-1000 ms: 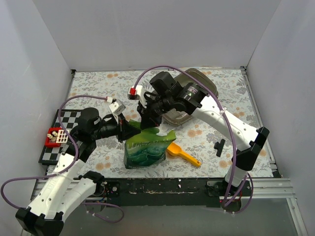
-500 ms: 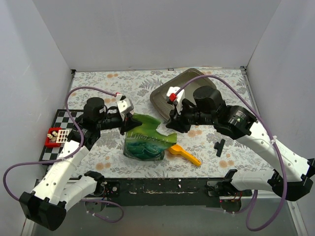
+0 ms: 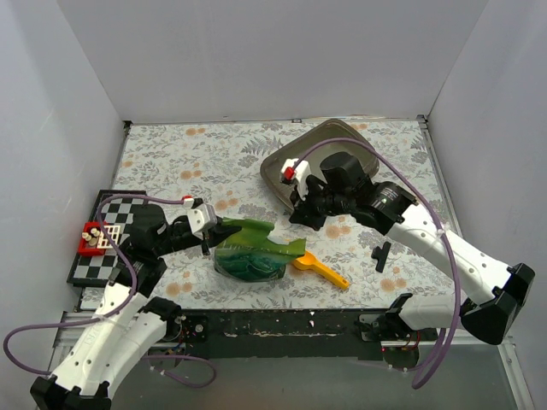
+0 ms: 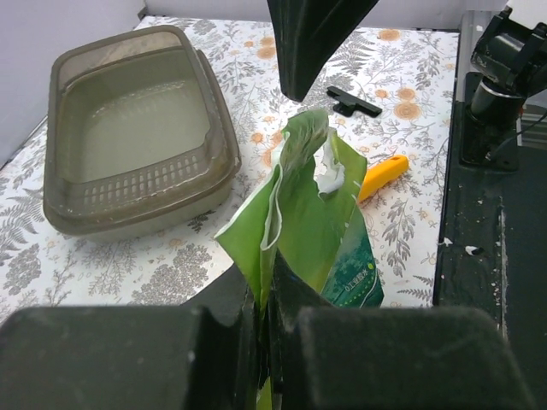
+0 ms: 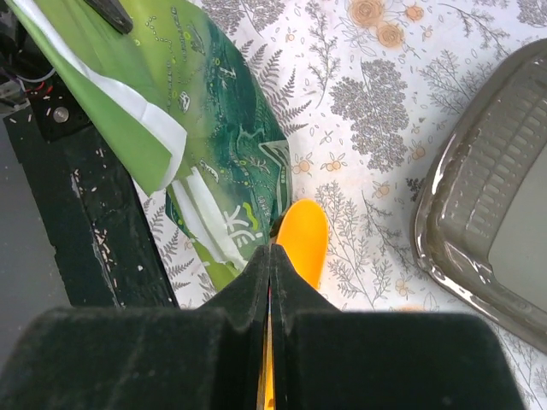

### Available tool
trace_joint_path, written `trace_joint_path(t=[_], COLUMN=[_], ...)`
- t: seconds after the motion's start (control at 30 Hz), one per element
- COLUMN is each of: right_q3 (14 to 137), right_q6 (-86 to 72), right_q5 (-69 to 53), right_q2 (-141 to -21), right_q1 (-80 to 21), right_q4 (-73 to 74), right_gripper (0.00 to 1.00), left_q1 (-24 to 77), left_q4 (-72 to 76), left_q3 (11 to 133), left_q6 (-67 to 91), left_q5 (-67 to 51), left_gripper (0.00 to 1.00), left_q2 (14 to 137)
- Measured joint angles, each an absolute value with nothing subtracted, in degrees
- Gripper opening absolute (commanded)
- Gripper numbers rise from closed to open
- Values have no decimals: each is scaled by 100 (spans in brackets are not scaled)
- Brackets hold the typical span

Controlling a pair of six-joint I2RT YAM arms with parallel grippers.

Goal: Fill the litter box with clean litter

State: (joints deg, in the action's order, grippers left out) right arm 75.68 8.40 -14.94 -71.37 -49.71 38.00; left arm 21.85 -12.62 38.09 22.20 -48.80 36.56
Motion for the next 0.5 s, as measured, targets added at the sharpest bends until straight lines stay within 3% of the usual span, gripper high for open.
trace_joint_path(t=[0.5], right_q3=[7240], right_q6=[1800], right_q5=[-3280], right_q2=[-7782], right_q1=[-4797], right_q4=[3474], right_gripper=[1], left_q1=[2187], left_q4=[-858], left_q3=[3234], left_q6=[2641], left_q5=[-4344], left_gripper=[0], left_q2=[2829])
